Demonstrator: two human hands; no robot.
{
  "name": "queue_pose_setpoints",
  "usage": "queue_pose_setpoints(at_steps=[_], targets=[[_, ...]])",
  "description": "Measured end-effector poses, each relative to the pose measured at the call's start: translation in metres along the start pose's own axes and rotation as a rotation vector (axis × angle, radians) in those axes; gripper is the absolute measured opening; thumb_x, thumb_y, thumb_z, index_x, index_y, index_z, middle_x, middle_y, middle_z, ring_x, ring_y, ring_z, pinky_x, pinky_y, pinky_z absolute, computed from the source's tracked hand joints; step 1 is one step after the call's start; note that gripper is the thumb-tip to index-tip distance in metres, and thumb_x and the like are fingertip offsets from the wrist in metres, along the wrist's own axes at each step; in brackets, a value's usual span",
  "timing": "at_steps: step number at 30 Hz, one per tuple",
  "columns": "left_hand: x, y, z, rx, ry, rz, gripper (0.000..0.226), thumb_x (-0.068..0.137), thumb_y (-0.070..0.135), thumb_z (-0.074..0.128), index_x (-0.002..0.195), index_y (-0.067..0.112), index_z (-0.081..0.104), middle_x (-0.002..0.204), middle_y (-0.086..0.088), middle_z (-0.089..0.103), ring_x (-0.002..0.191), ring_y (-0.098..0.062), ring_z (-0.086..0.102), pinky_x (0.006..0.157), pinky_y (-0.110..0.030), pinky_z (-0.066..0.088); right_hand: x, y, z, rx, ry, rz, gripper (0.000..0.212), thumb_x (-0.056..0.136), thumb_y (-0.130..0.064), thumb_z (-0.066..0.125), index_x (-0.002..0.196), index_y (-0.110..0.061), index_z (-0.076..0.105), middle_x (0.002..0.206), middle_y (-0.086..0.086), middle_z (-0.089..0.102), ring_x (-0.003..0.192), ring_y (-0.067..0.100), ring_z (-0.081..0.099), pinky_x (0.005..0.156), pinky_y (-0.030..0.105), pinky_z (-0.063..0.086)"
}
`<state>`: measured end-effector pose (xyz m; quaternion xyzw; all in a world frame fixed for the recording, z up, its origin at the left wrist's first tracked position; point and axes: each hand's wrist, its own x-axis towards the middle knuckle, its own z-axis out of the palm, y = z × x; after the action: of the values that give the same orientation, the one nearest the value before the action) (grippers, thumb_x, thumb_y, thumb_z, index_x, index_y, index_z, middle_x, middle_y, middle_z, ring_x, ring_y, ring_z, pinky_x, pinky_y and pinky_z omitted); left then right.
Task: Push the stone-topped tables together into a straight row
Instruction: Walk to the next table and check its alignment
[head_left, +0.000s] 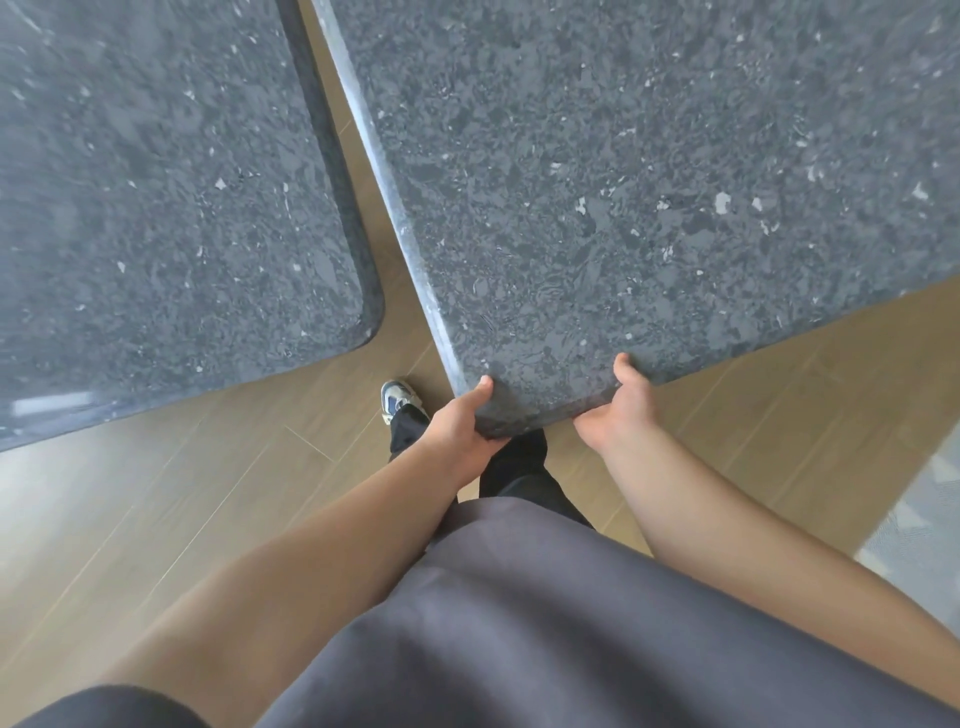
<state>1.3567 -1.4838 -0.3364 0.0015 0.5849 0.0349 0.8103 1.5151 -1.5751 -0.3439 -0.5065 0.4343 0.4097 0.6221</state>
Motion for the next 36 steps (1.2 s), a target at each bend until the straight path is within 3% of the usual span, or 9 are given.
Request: queue_pose_setpoints(at_steps=[5,8,12,20,24,27,31,34,36], targets=[[0.0,0.019,-0.017,-0.001,0.076,0.038,0.019,0.094,0.02,0.071,0.108,0.013,0.059,0.107,-0.008,0.073,0.097,-0.027,0.071,0.071,-0.043,0.061,-0.005,0.022,0.018,0.042,0.03,-0.003,0.042,0.099,-0.039,0.057,0.133,-0.015,0.057,0.128,0.013,0.066,0.117,0.033,0.063,0.107,0.061,0.042],[0.001,0.033,-0.027,0.009,0.109,0.073,0.021,0.092,0.021,0.074,0.106,0.015,0.06,0.104,-0.006,0.073,0.094,-0.025,0.071,0.081,-0.046,0.061,-0.008,0.037,0.03,0.049,0.037,-0.003,0.033,0.1,-0.038,0.057,0.121,-0.013,0.06,0.123,0.013,0.067,0.113,0.032,0.065,0.105,0.061,0.044],[0.0,0.042,-0.034,0.028,0.089,0.067,0.021,0.091,0.022,0.075,0.105,0.014,0.061,0.092,-0.005,0.08,0.088,-0.022,0.074,0.094,-0.05,0.057,-0.012,0.046,0.038,0.046,0.06,-0.011,0.044,0.1,-0.04,0.057,0.134,-0.012,0.056,0.133,0.013,0.063,0.122,0.033,0.061,0.108,0.061,0.042],[-0.002,0.046,-0.036,0.054,0.059,0.042,0.016,0.095,0.02,0.069,0.108,0.013,0.061,0.086,-0.002,0.08,0.075,-0.019,0.078,0.064,-0.036,0.062,-0.02,0.046,0.04,0.051,0.038,0.011,0.047,0.101,-0.042,0.053,0.137,-0.011,0.053,0.136,0.016,0.06,0.126,0.036,0.058,0.11,0.061,0.039],[-0.004,0.046,-0.033,0.055,0.094,0.036,0.019,0.094,0.02,0.071,0.109,0.015,0.062,0.1,-0.006,0.078,0.09,-0.024,0.075,0.07,-0.041,0.061,-0.023,0.042,0.039,0.03,0.033,0.013,0.047,0.101,-0.042,0.054,0.137,-0.01,0.052,0.134,0.015,0.062,0.121,0.035,0.061,0.108,0.059,0.043],[-0.008,0.047,-0.029,0.055,0.098,0.028,0.024,0.095,0.019,0.068,0.117,0.014,0.059,0.097,-0.007,0.08,0.085,-0.026,0.078,0.074,-0.042,0.061,-0.027,0.04,0.039,-0.003,0.042,0.037,0.044,0.1,-0.041,0.056,0.132,-0.011,0.053,0.131,0.015,0.064,0.118,0.034,0.063,0.106,0.058,0.045],[-0.017,0.051,-0.019,-0.016,0.152,0.022,0.05,0.092,0.013,0.07,0.137,0.01,0.047,0.129,-0.02,0.064,0.109,-0.041,0.067,0.087,-0.054,0.057,-0.039,0.021,0.042,-0.164,0.073,0.146,0.033,0.1,-0.036,0.057,0.122,-0.011,0.057,0.12,0.013,0.066,0.111,0.035,0.065,0.096,0.055,0.052],[-0.028,0.049,-0.008,-0.028,0.222,0.035,0.047,0.093,0.013,0.065,0.136,0.004,0.049,0.128,-0.021,0.063,0.108,-0.039,0.066,0.08,-0.05,0.056,-0.05,-0.002,0.056,-0.413,0.104,0.233,0.027,0.1,-0.02,0.042,0.107,-0.007,0.065,0.117,0.012,0.07,0.095,0.033,0.066,0.082,0.049,0.053],[-0.034,0.043,-0.001,-0.035,0.295,0.083,0.04,0.093,0.012,0.06,0.129,0.0,0.048,0.116,-0.019,0.06,0.094,-0.036,0.065,0.066,-0.043,0.058,-0.057,-0.013,0.066,-0.523,0.116,0.274,0.026,0.099,-0.019,0.039,0.092,-0.003,0.058,0.119,0.009,0.063,0.105,0.036,0.063,0.091,0.052,0.048]])
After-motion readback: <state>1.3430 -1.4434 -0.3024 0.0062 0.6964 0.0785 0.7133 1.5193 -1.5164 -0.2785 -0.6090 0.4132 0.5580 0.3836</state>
